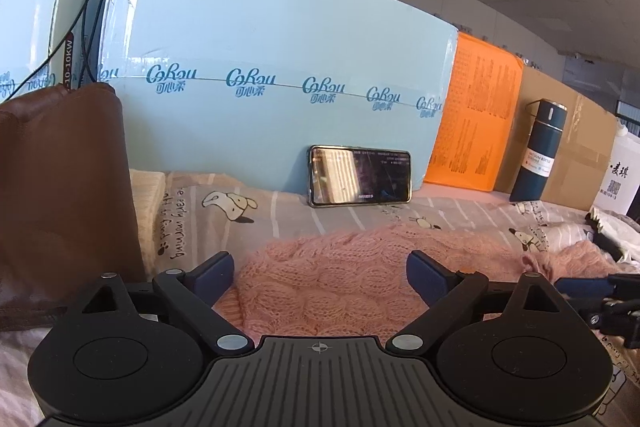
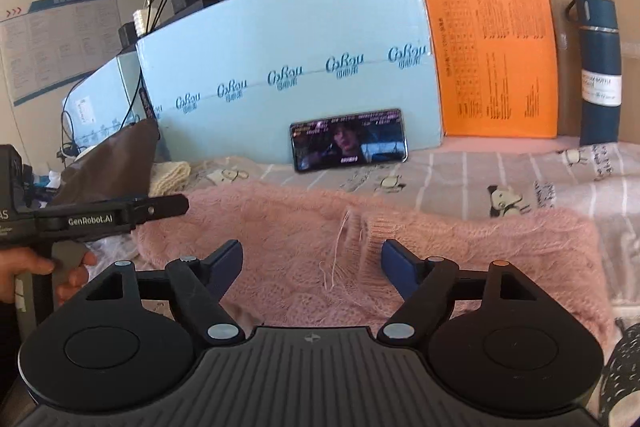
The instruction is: Fold clothes
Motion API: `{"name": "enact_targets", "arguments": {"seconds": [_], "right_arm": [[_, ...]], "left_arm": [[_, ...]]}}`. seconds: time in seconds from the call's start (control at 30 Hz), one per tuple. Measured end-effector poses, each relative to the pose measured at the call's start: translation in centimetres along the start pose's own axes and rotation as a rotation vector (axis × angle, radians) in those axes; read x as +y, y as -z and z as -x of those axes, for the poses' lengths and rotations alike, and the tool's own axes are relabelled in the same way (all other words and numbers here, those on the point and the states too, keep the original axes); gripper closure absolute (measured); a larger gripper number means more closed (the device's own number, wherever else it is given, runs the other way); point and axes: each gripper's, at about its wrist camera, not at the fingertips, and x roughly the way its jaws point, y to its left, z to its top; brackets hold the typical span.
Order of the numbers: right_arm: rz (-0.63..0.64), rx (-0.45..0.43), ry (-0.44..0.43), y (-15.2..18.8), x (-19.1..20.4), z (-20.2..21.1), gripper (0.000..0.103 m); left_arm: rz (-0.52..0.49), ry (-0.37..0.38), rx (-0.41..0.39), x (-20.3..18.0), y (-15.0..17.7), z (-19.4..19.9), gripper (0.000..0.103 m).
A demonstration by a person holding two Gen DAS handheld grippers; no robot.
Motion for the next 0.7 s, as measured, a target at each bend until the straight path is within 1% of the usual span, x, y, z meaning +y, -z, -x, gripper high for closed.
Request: {"name": "enact_targets", "arguments": {"seconds": [0.1,0.13,0.17,0.23,0.27,0.33,0.4,0.5,0.57,0.6,0.7], "right_arm": [[0.001,0.005,0.023,0.5,-0.2,-0.6,0.026],[-0.007,0.001,0.013,0.3,-0.2,-0.2,0.026],[-0.026,-0.015,-0.010,0.1,-0.3,0.5,0.026],[-0.074,-0.076,-0.051,-0.6,-0.9,2.5,0.026],[-0.104,-0.117,-0.051,-0.8,-1.3,3.6,0.025],[-0.167,-0.185,0.012,-0.5,-2.8,5.6,0.022],[-0.248,-0.228,0.128,0.2,-4.7,7.0,0.021],[-0.365,-0.253,0.364,1.6,-7.5,8.0,0.020],[-0.428,-0.236,0.446,2.3,-8.8,7.9,0.020],[-0.468,-0.217,0.438,2.4,-9.7,7.7,0.020],[-0.603,-0.148,0.339,2.9,-11.5,6.3,0.019]], "left_arm": [[0.008,-0.009,0.011,0.2,0.1,-0.2,0.007],[0.011,-0.015,0.016,0.3,0.2,-0.3,0.007],[0.014,-0.020,0.021,0.4,0.2,-0.4,0.007],[0.017,-0.035,0.033,0.5,0.3,-0.6,0.007],[0.019,-0.042,0.040,0.6,0.4,-0.7,0.007],[0.024,-0.051,0.058,0.8,0.6,-1.0,0.007],[0.027,-0.058,0.075,0.8,0.7,-1.3,0.007],[0.028,-0.062,0.090,0.9,0.9,-1.6,0.007],[0.034,-0.063,0.099,1.0,1.0,-1.8,0.007],[0.038,-0.062,0.105,1.1,1.1,-1.9,0.007],[0.059,-0.051,0.120,1.5,1.2,-2.2,0.007]]}}
